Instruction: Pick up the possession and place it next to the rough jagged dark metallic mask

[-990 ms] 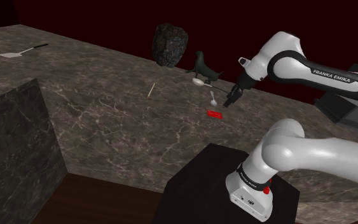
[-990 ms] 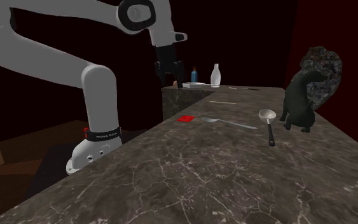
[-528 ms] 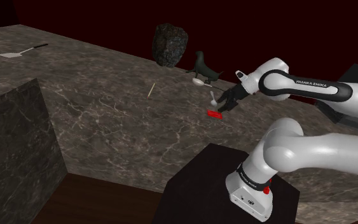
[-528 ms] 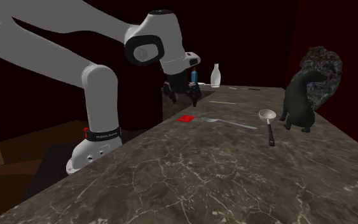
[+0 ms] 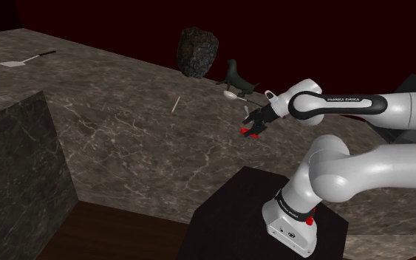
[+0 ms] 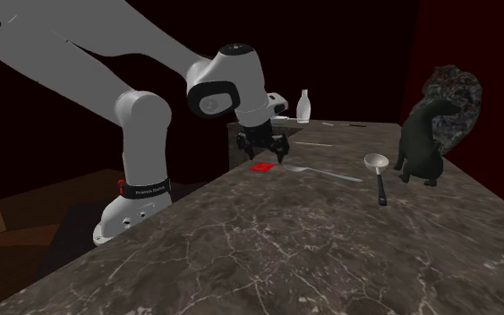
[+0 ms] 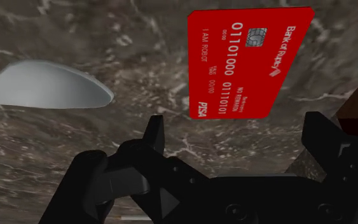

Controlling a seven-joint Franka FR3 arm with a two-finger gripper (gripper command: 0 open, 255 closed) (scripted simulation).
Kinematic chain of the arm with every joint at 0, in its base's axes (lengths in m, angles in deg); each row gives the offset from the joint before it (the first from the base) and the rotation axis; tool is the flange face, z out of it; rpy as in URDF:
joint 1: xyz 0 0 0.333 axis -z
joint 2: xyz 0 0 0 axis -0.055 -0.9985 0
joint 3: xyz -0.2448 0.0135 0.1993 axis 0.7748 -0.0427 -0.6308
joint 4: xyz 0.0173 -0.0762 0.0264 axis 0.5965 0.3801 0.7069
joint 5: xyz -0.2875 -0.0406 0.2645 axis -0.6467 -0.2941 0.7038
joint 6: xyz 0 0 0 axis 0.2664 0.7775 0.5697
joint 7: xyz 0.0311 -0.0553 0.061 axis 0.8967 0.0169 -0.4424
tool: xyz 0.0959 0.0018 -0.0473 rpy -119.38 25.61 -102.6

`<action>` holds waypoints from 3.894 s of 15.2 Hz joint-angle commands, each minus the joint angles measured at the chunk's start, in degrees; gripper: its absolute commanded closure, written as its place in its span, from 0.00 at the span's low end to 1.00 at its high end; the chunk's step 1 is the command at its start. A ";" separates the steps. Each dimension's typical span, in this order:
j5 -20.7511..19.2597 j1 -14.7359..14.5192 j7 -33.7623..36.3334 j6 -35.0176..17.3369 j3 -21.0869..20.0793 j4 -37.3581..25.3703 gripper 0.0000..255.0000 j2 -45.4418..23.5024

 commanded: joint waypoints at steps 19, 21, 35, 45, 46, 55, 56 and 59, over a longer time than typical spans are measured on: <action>0.09 -1.12 0.32 -1.34 0.37 0.01 1.00 -0.94; 0.66 -0.28 1.09 0.84 -1.55 -0.47 1.00 0.64; 5.42 1.53 5.89 14.12 -12.43 -5.67 1.00 8.95; 8.93 0.44 8.71 21.70 -18.36 -11.00 1.00 11.79; 9.27 0.28 8.96 22.40 -18.88 -11.59 1.00 11.95; 12.11 -1.39 11.09 28.24 -23.16 -17.37 1.00 12.52; 12.40 -1.60 11.31 28.86 -23.58 -18.06 1.00 12.49; 13.26 -2.21 11.94 30.66 -24.80 -20.17 1.00 12.33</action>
